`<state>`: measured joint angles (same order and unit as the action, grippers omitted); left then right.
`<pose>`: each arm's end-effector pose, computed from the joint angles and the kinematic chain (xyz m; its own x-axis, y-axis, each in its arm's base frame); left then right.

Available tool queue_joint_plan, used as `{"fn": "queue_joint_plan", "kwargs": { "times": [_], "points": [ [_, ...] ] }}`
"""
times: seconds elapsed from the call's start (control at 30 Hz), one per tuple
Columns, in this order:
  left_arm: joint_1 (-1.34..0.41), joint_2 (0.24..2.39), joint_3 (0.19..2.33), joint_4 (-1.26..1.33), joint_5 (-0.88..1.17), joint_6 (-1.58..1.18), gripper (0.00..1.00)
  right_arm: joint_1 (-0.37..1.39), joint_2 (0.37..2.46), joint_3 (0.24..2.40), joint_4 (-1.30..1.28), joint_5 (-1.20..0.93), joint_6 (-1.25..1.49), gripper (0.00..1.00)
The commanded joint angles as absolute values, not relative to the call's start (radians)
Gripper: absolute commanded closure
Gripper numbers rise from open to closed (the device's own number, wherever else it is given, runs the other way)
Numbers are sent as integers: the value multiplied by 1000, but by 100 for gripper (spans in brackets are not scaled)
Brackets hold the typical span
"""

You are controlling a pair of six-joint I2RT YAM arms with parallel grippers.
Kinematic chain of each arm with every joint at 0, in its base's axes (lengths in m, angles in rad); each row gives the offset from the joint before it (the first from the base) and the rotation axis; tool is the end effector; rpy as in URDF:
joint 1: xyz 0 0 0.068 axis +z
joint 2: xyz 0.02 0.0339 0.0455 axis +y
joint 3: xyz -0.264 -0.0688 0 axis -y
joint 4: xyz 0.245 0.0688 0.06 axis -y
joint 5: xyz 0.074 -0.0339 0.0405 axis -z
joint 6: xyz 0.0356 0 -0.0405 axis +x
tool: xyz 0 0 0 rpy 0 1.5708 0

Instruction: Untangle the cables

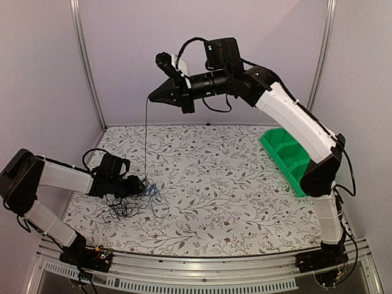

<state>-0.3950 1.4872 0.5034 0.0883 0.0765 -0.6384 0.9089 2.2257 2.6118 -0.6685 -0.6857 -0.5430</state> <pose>0.2316 -0.0995 0.1204 -0.8335 -0.2963 -0.4665 -0.0858 0.9033 -0.4204 0.2789 0.3946 0.4424 0.3620 -0.1861 -0.9134 -0.9312 -0.1170 -0.3452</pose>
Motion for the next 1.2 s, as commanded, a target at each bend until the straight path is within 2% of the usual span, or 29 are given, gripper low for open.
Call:
{"fn": "queue_joint_plan", "kwargs": {
  "times": [0.0,0.17,0.57,0.77,0.93,1.17],
  "points": [
    [-408,1543,470,-63,11,-651,52,913,2113,2731,-634,-669,-523,100],
    [-418,1542,471,-69,3,-658,52,913,2073,2797,-597,-616,-507,100],
    [-433,1565,488,-88,-46,-665,52,913,1973,2982,-443,-322,-608,100],
    [-437,1583,502,-102,-52,-667,51,894,1916,2998,-401,-187,-682,100],
    [-443,1580,524,-130,-54,-666,50,878,1864,2886,-519,-168,-706,100],
    [-479,1404,613,-243,-119,-664,43,827,1781,2606,-672,-238,-646,100]
  ]
}}
